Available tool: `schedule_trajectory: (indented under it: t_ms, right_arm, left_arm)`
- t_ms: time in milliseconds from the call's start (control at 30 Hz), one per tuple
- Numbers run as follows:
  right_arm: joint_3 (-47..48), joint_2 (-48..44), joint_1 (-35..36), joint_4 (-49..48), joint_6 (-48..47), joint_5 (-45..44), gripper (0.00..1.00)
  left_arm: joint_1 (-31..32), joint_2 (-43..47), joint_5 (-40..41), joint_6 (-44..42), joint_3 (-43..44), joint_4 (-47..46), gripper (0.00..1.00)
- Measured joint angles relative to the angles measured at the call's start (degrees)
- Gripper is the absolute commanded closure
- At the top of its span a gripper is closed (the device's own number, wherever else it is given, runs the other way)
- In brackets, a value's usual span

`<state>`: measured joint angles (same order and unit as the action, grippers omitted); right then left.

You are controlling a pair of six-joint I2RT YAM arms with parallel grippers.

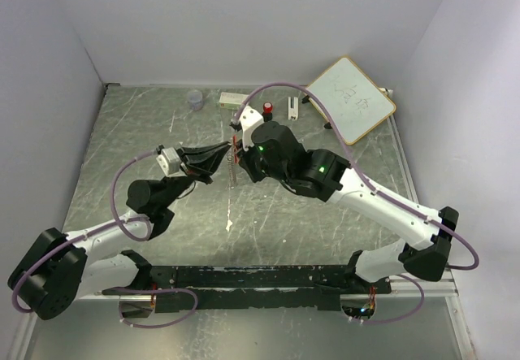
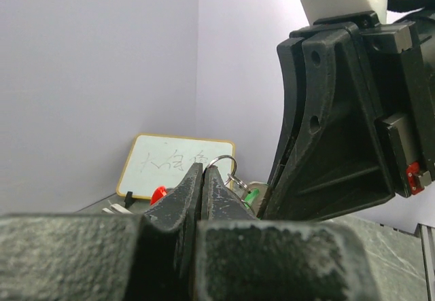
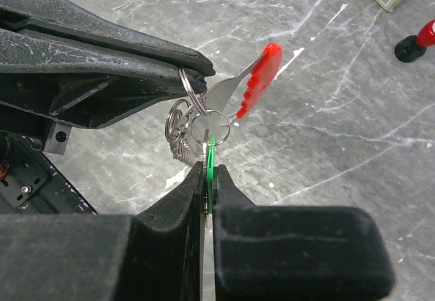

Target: Remove the keys from the keyring

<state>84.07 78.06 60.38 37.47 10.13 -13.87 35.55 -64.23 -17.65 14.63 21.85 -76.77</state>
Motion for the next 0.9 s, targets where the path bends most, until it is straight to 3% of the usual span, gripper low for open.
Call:
schedule_trajectory:
  t_ms: [300, 900]
  right_arm:
    - [-2.14, 1.36, -0.02, -5.11, 0.24, 4.15, 1.0]
    - [-2.47, 2.69, -0.28, -8.9, 0.44, 9.29, 1.0]
  left_arm:
    - [0.0, -3.54, 2.27, 3.32, -2.49, -9.22, 0.93]
    - [0.07, -2.51, 8.59, 3.41, -4.13, -10.01, 0.93]
